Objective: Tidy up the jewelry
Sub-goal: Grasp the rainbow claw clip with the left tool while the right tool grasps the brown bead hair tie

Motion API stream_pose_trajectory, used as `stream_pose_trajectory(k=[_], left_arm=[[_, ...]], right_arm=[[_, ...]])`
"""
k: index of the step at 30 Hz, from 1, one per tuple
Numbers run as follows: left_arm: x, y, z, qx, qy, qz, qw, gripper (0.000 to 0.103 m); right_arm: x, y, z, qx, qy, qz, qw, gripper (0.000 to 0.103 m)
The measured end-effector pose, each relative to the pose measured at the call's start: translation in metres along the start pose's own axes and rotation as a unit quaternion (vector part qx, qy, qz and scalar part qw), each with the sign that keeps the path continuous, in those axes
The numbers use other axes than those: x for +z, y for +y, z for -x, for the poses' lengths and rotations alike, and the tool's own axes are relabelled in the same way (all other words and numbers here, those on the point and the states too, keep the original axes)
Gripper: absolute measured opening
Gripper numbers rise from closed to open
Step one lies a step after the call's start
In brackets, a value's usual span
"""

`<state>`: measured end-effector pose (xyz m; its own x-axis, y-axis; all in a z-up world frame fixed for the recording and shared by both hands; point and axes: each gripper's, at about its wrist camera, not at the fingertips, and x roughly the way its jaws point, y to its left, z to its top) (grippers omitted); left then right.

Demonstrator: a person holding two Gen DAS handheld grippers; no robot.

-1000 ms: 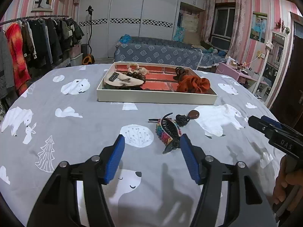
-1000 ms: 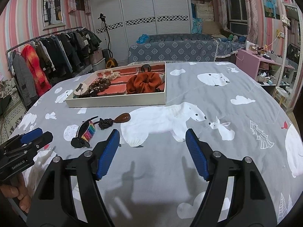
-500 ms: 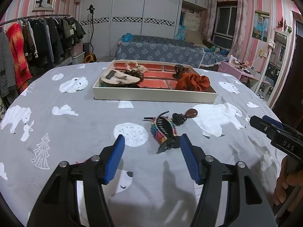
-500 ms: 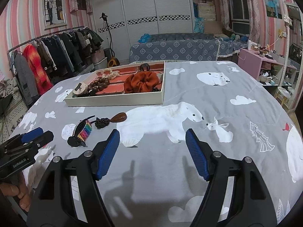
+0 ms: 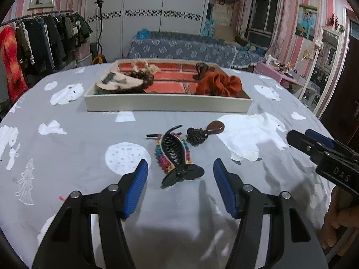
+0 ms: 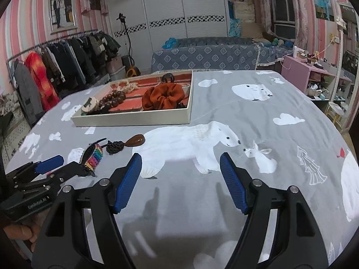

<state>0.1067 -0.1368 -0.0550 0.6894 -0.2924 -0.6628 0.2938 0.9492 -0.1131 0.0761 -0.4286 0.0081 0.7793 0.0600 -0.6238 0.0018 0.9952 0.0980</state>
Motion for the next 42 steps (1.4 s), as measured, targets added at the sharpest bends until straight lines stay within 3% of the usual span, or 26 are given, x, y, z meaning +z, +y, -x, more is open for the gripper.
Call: stream_pose_trajectory(k=[3, 7, 21, 32, 38, 40, 42], left_arm=[[0.005, -0.002, -0.02, 0.004, 0.034, 0.002, 0.9994, 0.059], [0.008, 0.004, -0.037, 0.01, 0.062, 0.001, 0.998, 0.046], [0.035, 0.071, -0.057, 0.05, 0.059, 0.039, 0.9962, 0.045], [0.038, 0.086, -0.06, 0.04, 0.061, 0.053, 0.9959, 0.045], [0.038, 0.088, -0.061, 0.035, 0.06, 0.058, 0.9959, 0.045], [0.038, 0.088, -0.061, 0.034, 0.059, 0.059, 0.9959, 0.045], [0.039, 0.088, -0.062, 0.033, 0.059, 0.059, 0.996, 0.045]], right_arm=[[0.008, 0.006, -0.016, 0.005, 0.014, -0.005, 1.0, 0.072], [0.021, 0.018, -0.038, 0.012, 0.029, 0.0, 1.0, 0.071], [0.034, 0.08, -0.099, 0.046, 0.084, 0.04, 0.995, 0.065], [0.028, 0.109, -0.12, 0.038, 0.119, 0.068, 0.99, 0.059], [0.027, 0.107, -0.125, 0.04, 0.125, 0.065, 0.989, 0.037], [0.028, 0.106, -0.125, 0.043, 0.123, 0.062, 0.989, 0.023], [0.028, 0.107, -0.125, 0.045, 0.123, 0.062, 0.989, 0.022]])
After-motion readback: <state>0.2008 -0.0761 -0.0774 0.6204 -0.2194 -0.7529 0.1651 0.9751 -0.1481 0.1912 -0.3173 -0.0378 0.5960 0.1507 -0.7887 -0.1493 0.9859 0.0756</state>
